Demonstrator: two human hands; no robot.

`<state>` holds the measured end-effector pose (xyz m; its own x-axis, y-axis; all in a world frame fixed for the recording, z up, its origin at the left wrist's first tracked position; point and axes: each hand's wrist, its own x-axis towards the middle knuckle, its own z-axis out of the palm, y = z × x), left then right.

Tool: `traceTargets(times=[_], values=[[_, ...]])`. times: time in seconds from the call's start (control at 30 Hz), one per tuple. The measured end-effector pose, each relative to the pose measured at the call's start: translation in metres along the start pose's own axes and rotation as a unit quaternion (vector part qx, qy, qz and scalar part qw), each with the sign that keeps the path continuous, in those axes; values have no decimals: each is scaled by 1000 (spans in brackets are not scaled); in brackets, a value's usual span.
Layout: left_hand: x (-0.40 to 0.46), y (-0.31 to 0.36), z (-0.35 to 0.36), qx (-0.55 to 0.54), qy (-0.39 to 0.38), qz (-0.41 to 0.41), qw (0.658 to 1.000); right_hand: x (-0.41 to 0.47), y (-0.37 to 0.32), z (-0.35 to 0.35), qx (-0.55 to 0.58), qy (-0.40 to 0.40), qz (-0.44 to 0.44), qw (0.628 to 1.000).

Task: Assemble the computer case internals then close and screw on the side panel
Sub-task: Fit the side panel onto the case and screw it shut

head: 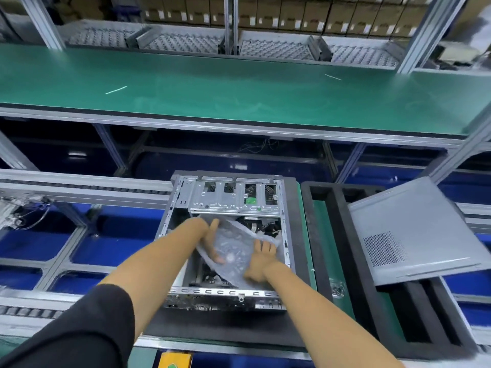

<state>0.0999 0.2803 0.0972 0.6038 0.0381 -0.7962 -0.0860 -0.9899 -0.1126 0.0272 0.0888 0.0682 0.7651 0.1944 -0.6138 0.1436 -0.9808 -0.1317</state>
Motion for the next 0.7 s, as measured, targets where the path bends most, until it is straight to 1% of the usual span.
traceTargets(times=[0.07, 0.13, 0.23, 0.3, 0.37, 0.43, 0.5, 0.53, 0.57, 0.6, 0.63, 0.7], values=[[-3, -3, -4, 15, 9, -4, 1000, -3, -4, 1, -28, -10, 5, 1000], [-5, 6, -1, 70, 38, -14, 997, -4, -3, 5, -75, -5, 3, 997], [-2, 24, 9, 163, 97, -74, 979, -5, 3, 10, -133, 0, -27, 991], [-4, 31, 18, 241, 86, -116, 960, -5, 4, 11, -145, -15, -33, 989], [-4, 35, 28, 286, 51, -122, 949, -2, 6, 11, -140, -23, -36, 989], [-5, 34, 29, 263, 25, -93, 960, 1, 7, 9, -160, -61, -71, 983], [-8, 27, 19, 185, -7, -64, 981, 5, 8, 5, -183, -108, -98, 972], [-12, 24, 11, 145, -30, -53, 988, 5, 7, 3, -179, -116, -100, 972], [-16, 23, 4, 115, -48, -38, 991, 4, 5, -1, -162, -118, -94, 975], [-19, 24, -4, 109, -63, -26, 992, 2, 5, -6, -137, -119, -85, 980], [-22, 28, -9, 111, -67, -34, 991, -1, 5, -11, -113, -114, -79, 984], [-24, 41, -17, 153, -63, -62, 984, -7, 7, -27, -78, -75, -93, 990]])
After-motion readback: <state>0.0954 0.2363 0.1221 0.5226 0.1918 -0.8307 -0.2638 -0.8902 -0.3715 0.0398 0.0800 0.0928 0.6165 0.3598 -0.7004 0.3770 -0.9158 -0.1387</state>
